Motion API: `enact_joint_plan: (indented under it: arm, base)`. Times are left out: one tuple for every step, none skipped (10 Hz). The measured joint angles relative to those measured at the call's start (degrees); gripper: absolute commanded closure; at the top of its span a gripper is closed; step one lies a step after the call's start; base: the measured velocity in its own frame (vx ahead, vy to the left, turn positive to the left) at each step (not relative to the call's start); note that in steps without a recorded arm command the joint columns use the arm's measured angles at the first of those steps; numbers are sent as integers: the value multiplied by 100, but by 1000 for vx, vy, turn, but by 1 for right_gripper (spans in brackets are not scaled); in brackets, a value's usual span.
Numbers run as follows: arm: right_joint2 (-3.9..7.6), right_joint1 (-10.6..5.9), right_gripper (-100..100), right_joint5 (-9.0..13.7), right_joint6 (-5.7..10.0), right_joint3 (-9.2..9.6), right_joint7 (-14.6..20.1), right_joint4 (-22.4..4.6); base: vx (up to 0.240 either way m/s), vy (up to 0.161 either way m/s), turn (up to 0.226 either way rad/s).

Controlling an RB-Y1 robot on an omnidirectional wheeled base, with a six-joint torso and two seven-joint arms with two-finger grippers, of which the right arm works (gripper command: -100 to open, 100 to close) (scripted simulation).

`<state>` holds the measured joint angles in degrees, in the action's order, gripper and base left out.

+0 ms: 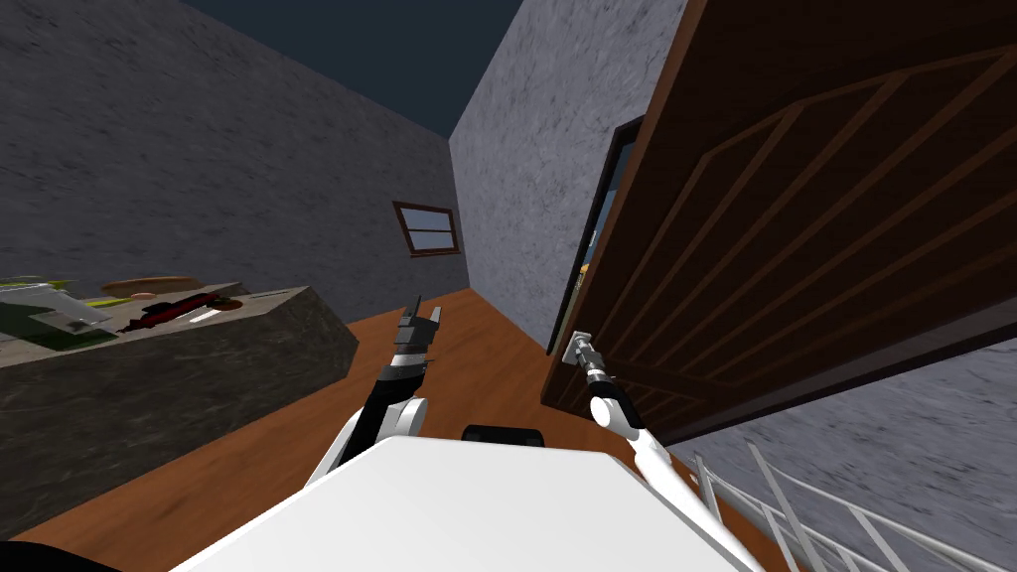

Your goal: Pull the door open

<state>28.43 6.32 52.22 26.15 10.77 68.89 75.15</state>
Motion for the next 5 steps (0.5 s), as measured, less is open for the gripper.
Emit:
enact_joint_plan:
  arm:
    - [53,33,100,6,26,49,43,29]
    - [103,77,100,14,45,97,73,75]
    - [162,104,100,20,80,158,121,88]
    - [217,132,100,33,98,211,160,114]
    - [263,171,100,43,118,259,183,158]
  base:
    - [-188,-49,107]
    - [-199,-62,132]
    - [-192,-69,140]
    - [-187,-64,129]
    - [-218,-99,135]
